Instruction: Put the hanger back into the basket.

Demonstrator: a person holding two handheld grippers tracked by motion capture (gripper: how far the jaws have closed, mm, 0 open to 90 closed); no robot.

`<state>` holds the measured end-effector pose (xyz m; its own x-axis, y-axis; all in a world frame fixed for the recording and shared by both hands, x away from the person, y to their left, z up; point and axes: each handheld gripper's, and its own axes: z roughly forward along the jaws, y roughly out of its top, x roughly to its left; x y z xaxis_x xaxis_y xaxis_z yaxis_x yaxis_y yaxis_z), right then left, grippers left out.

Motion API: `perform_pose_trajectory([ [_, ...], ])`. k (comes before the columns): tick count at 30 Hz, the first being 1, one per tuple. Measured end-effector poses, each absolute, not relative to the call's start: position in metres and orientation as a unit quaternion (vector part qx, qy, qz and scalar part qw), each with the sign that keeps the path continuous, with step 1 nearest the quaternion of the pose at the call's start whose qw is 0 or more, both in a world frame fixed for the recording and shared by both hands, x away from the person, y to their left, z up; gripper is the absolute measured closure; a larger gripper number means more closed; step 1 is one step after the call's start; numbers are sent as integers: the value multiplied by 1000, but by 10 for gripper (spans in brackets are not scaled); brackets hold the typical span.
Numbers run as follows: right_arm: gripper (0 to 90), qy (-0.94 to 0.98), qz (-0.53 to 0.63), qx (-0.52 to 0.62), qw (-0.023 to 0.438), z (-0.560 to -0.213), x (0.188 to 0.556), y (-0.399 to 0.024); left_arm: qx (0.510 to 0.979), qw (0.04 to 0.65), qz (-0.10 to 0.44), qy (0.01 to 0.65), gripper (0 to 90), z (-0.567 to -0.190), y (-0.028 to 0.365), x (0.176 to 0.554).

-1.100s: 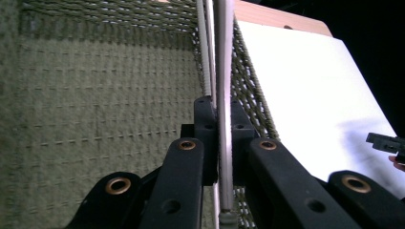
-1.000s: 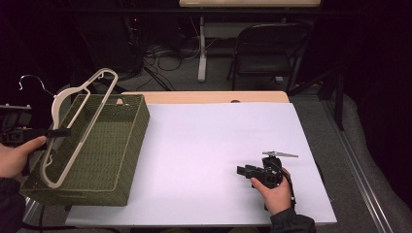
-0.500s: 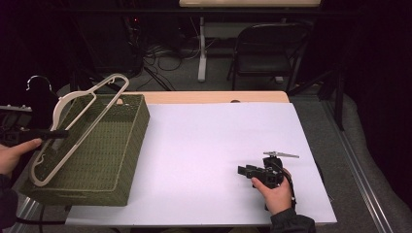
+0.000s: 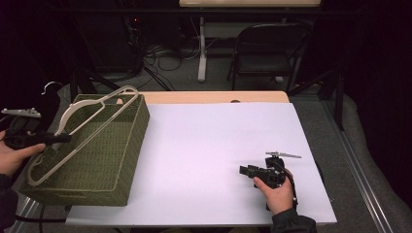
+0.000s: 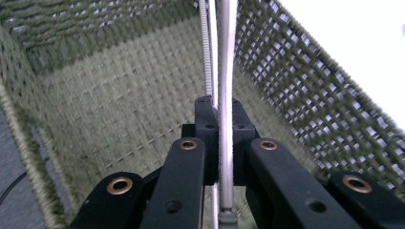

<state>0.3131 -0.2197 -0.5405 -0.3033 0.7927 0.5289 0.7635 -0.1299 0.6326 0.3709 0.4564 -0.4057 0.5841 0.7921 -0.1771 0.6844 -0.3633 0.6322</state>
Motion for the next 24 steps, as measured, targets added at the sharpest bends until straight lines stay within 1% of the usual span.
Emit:
perform_pose_trajectory([
  [7,533,663,460,591,11,-540,313,-222,830,340,76,435,871,-423,457,370],
  [17,533,659,463,593,14,-541,314,-219,849,300,67,429,871,-457,447,372],
  [20,533,660,464,591,16,-541,314,-220,859,278,71,423,871,-467,443,372],
  [21,533,664,459,590,10,-540,314,-221,862,274,72,421,871,-470,442,372],
  [24,533,660,466,590,15,-542,314,-221,867,269,83,412,870,-475,440,372],
])
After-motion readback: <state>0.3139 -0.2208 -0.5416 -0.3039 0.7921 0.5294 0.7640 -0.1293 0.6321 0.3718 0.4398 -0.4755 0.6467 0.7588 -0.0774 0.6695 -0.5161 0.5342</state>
